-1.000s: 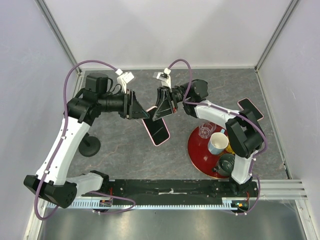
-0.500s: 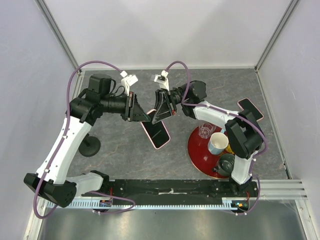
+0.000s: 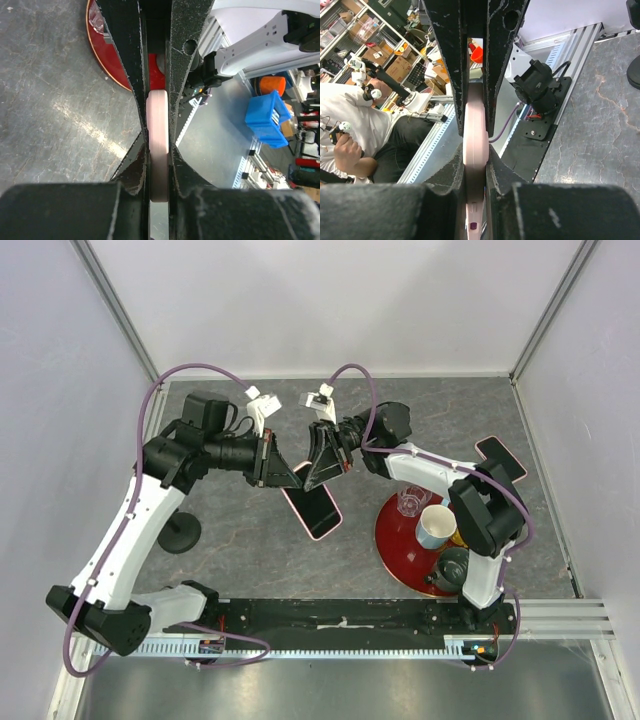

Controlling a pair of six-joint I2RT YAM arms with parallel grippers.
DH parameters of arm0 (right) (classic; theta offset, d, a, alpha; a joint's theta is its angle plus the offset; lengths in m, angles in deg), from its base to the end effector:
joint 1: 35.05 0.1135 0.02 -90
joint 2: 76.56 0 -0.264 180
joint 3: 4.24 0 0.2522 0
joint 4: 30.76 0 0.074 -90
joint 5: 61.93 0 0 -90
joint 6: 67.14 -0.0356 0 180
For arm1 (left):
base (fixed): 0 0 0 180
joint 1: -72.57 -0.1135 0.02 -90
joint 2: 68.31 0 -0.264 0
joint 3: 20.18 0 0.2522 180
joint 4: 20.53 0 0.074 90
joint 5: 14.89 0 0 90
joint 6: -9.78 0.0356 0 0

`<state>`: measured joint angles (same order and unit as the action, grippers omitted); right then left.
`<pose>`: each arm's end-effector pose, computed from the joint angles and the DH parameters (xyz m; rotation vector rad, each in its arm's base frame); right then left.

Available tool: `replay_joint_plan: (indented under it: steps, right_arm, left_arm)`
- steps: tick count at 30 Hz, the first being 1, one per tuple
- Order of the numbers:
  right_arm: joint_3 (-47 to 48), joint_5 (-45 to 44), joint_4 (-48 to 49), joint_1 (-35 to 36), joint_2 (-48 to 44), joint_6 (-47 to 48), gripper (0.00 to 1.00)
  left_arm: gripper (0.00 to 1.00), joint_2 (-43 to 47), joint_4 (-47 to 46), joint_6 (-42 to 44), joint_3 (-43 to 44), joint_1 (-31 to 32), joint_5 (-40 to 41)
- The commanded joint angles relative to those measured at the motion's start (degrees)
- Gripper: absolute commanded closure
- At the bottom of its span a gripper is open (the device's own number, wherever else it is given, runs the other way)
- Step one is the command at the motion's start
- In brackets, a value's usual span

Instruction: Place the phone on the phone stand

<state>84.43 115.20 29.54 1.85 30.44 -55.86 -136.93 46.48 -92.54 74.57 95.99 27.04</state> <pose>0.2929 0.2644 0.3373 -1.4147 1.4655 2.0791 0.1951 -0.1134 0.4064 0.6783 2.2092 -1.2787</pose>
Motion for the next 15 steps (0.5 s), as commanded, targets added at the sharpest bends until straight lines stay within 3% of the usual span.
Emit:
replay_joint_plan:
  steps: [1, 2, 3, 5, 7, 9, 14, 15]
  right_arm:
    - [3.22, -4.24, 26.57, 0.36, -0.65, -0.91, 0.76]
    - [3.31, -4.51, 26.57, 0.27, -0.57, -1.00, 0.71]
    - [3.48, -4.78, 26.57, 0.01, -0.48, -1.00, 0.57]
    - [3.48, -6.35, 26.49, -0.69, -0.30, -1.44, 0.43]
    - [3.05, -8.20, 26.48, -2.80, -0.30, -1.44, 0.19]
    - [2.34, -10.40, 26.40, -5.60, -0.04, -1.88, 0.02]
    - [2.69, -15.76, 22.11, -11.85, 2.77, -2.77, 0.02]
    - [2.52, -17.07, 15.83, -12.99, 3.04, -0.49, 0.02]
  left_arm:
    - [0.98, 3.13, -0.52, 2.30, -0.04, 0.66, 9.03]
    - [0.98, 4.45, -0.78, 2.12, -0.04, 0.66, 12.53]
    - [0.98, 5.07, -1.39, 2.21, 0.30, 0.66, 13.96]
    - [0.98, 7.78, -2.71, 1.16, 0.22, 0.66, 20.17]
    - [0.98, 9.11, -3.51, 0.45, 0.39, 0.66, 25.98]
    - [0.98, 9.82, -3.33, -0.25, 1.18, 0.57, 33.37]
    - [0.98, 10.17, -3.24, -2.18, 2.68, 0.14, 47.86]
    - [0.98, 10.00, -3.59, -2.36, 2.85, -0.04, 50.42]
